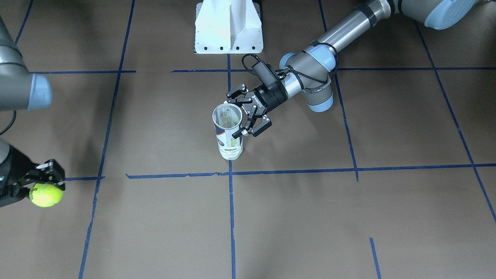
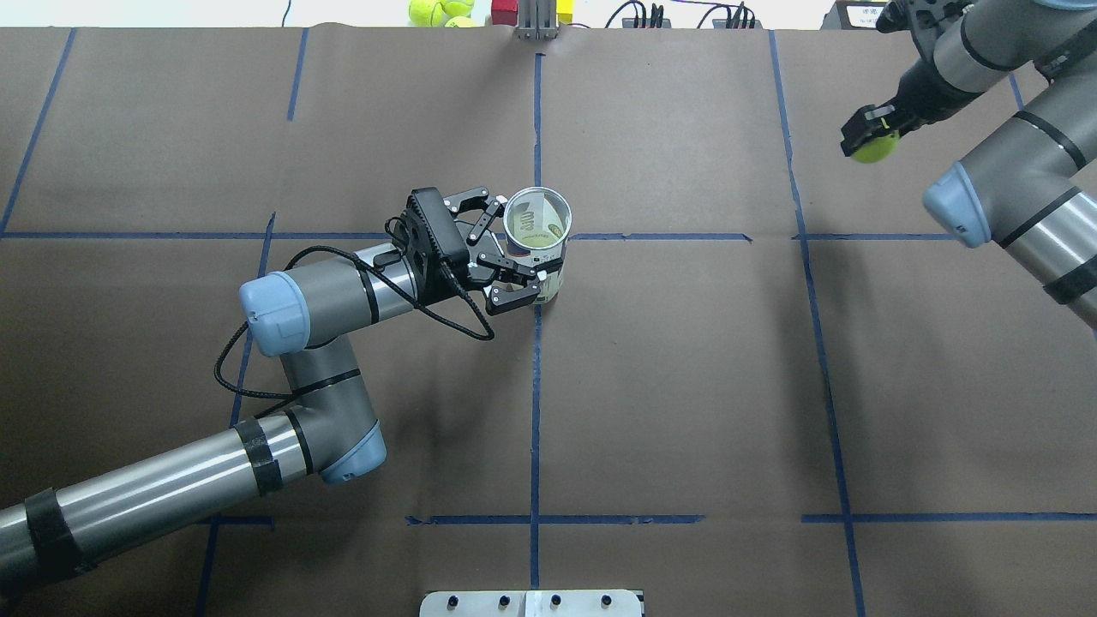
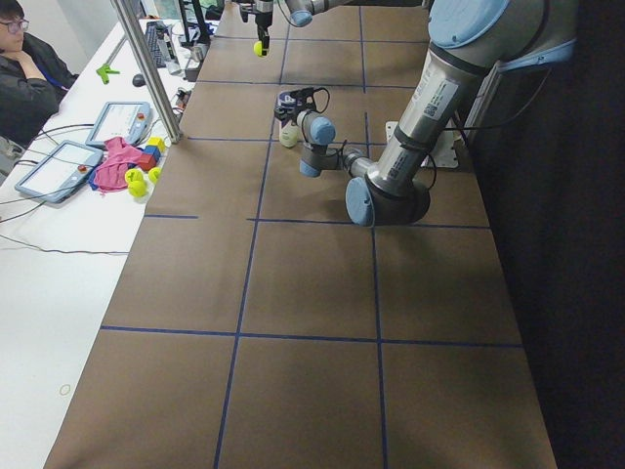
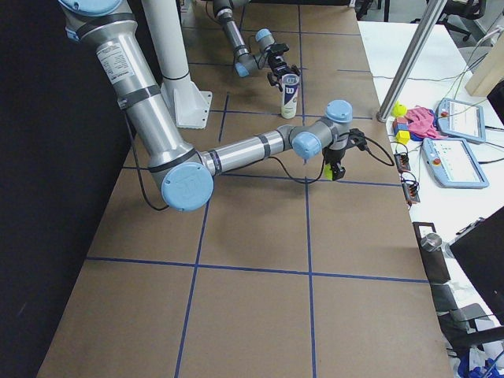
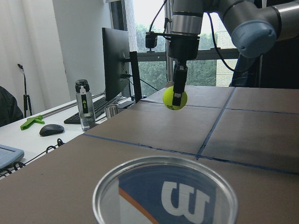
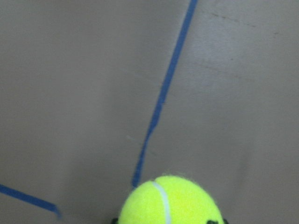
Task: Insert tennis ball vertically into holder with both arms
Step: 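Carry the second ball with the right gripper above the can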
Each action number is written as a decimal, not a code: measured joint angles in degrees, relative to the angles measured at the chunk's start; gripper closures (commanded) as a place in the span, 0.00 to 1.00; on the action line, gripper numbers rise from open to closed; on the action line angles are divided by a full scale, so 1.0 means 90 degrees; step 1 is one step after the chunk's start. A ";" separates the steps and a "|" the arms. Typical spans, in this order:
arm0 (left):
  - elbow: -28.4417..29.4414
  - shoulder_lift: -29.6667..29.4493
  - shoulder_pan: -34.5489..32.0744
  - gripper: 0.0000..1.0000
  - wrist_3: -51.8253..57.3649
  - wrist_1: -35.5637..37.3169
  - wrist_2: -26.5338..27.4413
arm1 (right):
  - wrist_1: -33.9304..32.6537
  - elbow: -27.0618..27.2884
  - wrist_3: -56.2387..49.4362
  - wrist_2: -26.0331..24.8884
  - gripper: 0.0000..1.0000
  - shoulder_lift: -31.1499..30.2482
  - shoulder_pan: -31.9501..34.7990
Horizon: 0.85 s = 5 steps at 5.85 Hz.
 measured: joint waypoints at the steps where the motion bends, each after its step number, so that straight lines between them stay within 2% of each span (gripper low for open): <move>1: 0.0000 0.0000 -0.0002 0.12 0.0000 0.0000 0.0000 | -0.0740 0.0804 0.0767 0.0013 0.97 0.0179 -0.0291; 3: 0.0000 0.0000 -0.0006 0.12 0.0000 0.0000 0.0000 | -0.1928 0.1799 0.2572 -0.0294 0.96 0.0958 -0.1086; 5: 0.0000 0.0000 0.0000 0.12 0.0000 0.0003 0.0000 | -0.2705 0.2016 0.4005 -0.1035 0.95 0.1920 -0.1996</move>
